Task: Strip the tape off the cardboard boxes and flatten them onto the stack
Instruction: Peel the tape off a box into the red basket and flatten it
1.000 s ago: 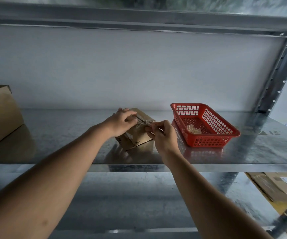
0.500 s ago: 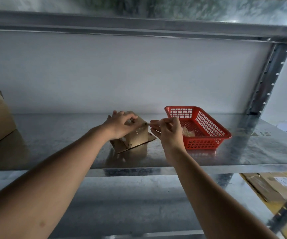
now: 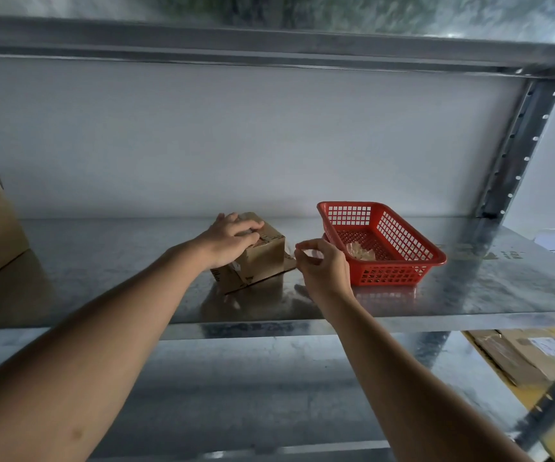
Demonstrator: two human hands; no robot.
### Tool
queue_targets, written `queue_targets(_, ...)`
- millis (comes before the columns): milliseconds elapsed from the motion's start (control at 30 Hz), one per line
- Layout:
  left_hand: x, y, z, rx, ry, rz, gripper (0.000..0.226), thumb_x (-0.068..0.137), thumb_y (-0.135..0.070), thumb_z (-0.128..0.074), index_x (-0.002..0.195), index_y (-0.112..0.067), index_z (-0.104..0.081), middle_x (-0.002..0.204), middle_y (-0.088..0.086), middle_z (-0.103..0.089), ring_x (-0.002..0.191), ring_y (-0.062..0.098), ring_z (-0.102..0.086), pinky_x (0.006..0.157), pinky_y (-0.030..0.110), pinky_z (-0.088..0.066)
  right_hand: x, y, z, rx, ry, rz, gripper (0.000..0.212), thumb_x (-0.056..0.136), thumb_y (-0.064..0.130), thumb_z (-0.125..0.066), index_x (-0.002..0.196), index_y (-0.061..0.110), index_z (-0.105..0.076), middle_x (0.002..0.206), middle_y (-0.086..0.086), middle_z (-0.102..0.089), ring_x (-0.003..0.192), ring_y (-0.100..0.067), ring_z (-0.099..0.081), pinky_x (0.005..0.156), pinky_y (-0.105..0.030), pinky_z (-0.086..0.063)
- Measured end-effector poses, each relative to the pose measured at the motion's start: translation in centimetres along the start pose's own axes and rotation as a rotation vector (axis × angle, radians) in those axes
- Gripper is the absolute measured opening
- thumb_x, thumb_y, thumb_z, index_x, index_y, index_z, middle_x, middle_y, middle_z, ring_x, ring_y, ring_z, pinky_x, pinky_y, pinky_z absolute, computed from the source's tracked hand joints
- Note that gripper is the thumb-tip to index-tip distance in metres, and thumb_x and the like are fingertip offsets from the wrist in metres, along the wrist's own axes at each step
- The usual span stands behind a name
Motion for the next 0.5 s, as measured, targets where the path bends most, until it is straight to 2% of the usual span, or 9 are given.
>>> queue_targets(33, 0.0, 0.0, 0.1, -0.011, -0.003, 0.001, 0.043, 0.107, -0.050, -0.042, 0.150, -0.053, -0.044, 0.172, -0.003, -0.009, 0.160, 0.017, 0.004, 0.128, 0.053, -0.003, 0.0, 0.1, -0.2, 0.035, 0.039, 0.014, 0.034, 0.095, 0.021, -0.075, 0.127, 0.024, -0.067, 0.129, 0.007, -0.067, 0.098, -0.010, -0.072, 0.075, -0.044, -0.065)
queue_targets(100, 0.0, 0.1, 0.1, -0.020, -0.010, 0.012, 0.041, 0.107, -0.049, -0.044, 0.148, -0.055, -0.045, 0.173, -0.002, -0.009, 0.160, 0.017, 0.004, 0.128, 0.050, -0.002, 0.1, 0.6, -0.7, 0.093, 0.134, 0.050, 0.068, 0.093, 0.021, -0.076, 0.153, 0.033, -0.045, 0.137, 0.015, -0.056, 0.114, -0.007, -0.066, 0.091, -0.038, -0.061)
queue_targets(133, 0.0, 0.1, 0.1, -0.020, -0.011, 0.015, 0.041, 0.107, -0.049, -0.045, 0.147, -0.055, -0.046, 0.173, -0.001, -0.009, 0.160, 0.017, 0.004, 0.128, 0.050, -0.002, 0.0, 0.9, -1.0, 0.083, 0.165, 0.070, 0.072, 0.093, 0.019, -0.076, 0.156, 0.031, -0.041, 0.138, 0.013, -0.057, 0.114, -0.004, -0.065, 0.095, -0.033, -0.059)
queue_targets(200, 0.0, 0.2, 0.0, -0.011, -0.013, 0.008, 0.041, 0.107, -0.049, -0.045, 0.147, -0.055, -0.046, 0.173, -0.001, -0.008, 0.160, 0.018, 0.007, 0.128, 0.052, -0.002, 0.0, 1.6, -1.3, -0.054, 0.143, 0.141, 0.054, 0.094, 0.016, -0.074, 0.145, 0.023, -0.059, 0.130, 0.008, -0.069, 0.097, 0.007, -0.065, 0.092, -0.025, -0.059)
queue_targets(233, 0.0, 0.2, 0.0, -0.010, -0.009, 0.004, 0.041, 0.107, -0.049, -0.044, 0.148, -0.055, -0.045, 0.173, -0.001, -0.007, 0.160, 0.018, 0.008, 0.128, 0.053, -0.002, 0.0, 1.7, -1.5, -0.124, 0.093, 0.181, 0.041, 0.094, 0.013, -0.074, 0.133, 0.021, -0.069, 0.117, 0.007, -0.075, 0.088, 0.009, -0.065, 0.088, -0.028, -0.061)
queue_targets(300, -0.1, 0.1, 0.0, -0.007, -0.001, 0.001, 0.041, 0.107, -0.049, -0.043, 0.148, -0.056, -0.045, 0.173, -0.001, -0.006, 0.160, 0.019, 0.007, 0.128, 0.052, -0.002, 0.0, 1.8, -1.7, -0.160, -0.012, 0.221, 0.025, 0.090, 0.005, -0.073, 0.108, 0.020, -0.081, 0.089, 0.009, -0.078, 0.080, 0.000, -0.070, 0.081, -0.040, -0.062)
queue_targets(333, -0.1, 0.1, 0.0, -0.002, 0.002, 0.002, 0.041, 0.107, -0.050, -0.043, 0.148, -0.056, -0.044, 0.173, -0.002, -0.006, 0.160, 0.019, 0.006, 0.128, 0.053, -0.002, 0.1, 1.8, -1.8, -0.162, -0.059, 0.228, 0.022, 0.088, 0.001, -0.073, 0.099, 0.018, -0.083, 0.081, 0.008, -0.077, 0.078, -0.008, -0.072, 0.079, -0.044, -0.062)
queue_targets(400, 0.1, 0.2, 0.1, 0.011, 0.003, 0.009, 0.041, 0.106, -0.053, -0.043, 0.147, -0.059, -0.044, 0.173, -0.004, -0.006, 0.160, 0.021, 0.003, 0.128, 0.054, -0.004, 0.3, 1.8, -2.1, -0.180, -0.133, 0.234, 0.019, 0.087, -0.001, -0.075, 0.093, 0.015, -0.084, 0.080, 0.003, -0.078, 0.075, -0.013, -0.072, 0.076, -0.044, -0.061)
queue_targets(500, 0.4, 0.8, 0.2, 0.039, 0.003, 0.007, 0.041, 0.104, -0.060, -0.041, 0.145, -0.064, -0.042, 0.173, -0.007, -0.006, 0.160, 0.023, 0.001, 0.128, 0.057, -0.006, 0.4, 1.8, -2.1, -0.206, -0.163, 0.226, 0.017, 0.088, 0.004, -0.076, 0.098, 0.016, -0.084, 0.087, 0.002, -0.080, 0.074, -0.006, -0.067, 0.074, -0.029, -0.058)
Point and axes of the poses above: each hand's wrist, its own x-axis towards the middle knuckle, its own z-axis out of the back of the hand, y = z × x, the point moved 1 cm from there along x, towards the middle knuckle
